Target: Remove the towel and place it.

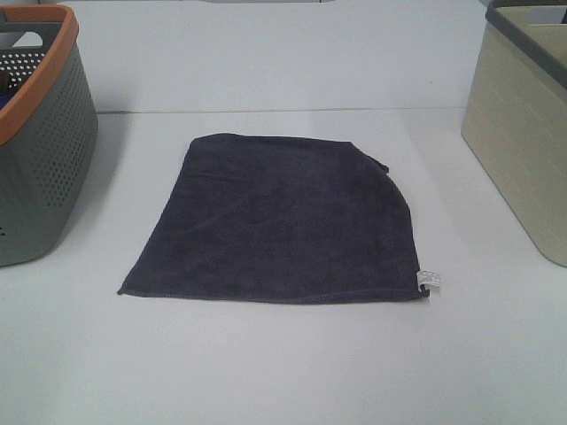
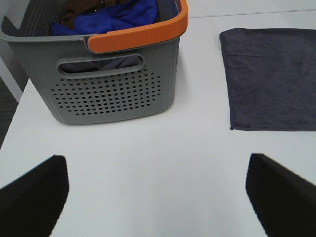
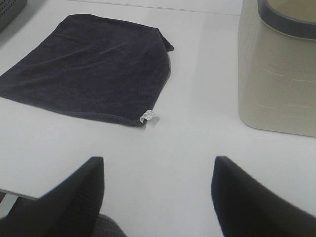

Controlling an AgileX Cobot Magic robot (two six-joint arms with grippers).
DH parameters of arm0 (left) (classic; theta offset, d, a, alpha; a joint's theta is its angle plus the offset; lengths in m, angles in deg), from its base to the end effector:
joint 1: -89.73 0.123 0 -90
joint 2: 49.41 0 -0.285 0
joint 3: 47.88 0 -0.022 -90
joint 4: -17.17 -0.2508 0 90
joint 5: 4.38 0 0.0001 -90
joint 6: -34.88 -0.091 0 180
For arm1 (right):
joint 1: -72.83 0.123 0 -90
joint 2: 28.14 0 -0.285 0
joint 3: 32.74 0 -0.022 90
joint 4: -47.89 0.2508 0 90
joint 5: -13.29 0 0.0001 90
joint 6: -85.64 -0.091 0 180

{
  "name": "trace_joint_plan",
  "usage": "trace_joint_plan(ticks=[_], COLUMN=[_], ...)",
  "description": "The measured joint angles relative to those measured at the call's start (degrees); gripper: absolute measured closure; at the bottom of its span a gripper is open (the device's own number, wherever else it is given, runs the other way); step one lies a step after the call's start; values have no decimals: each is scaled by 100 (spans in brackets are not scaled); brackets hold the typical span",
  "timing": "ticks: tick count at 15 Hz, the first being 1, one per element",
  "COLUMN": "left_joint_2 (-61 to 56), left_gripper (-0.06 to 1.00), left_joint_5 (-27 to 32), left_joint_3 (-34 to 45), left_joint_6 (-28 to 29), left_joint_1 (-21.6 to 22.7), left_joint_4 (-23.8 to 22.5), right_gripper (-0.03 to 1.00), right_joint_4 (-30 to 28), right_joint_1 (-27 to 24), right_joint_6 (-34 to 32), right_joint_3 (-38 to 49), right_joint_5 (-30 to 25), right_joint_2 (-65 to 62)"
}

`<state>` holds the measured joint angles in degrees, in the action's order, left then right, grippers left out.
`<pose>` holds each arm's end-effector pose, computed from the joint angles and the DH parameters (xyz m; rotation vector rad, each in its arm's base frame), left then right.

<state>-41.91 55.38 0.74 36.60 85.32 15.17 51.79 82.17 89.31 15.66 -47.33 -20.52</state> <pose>-0.0046 0.0031 0.2785 0.0461 2.0216 -0.0262 -0.0064 0.0044 0.2785 -0.2340 2.0234 0.1435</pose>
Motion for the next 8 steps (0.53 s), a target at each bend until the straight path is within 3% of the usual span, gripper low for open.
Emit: trace_joint_plan(ticks=[8], left_joint_2=[0], left_gripper=[3], left_joint_5=[-17], left_joint_3=[6], left_joint_6=[-11], left_joint_1=[0], left_joint_4=[0], right_gripper=[33], right_joint_4=[11], right_joint_1=[0], right_joint_6=[-6], right_joint_3=[0], right_joint_5=[0], right_joint_2=[0])
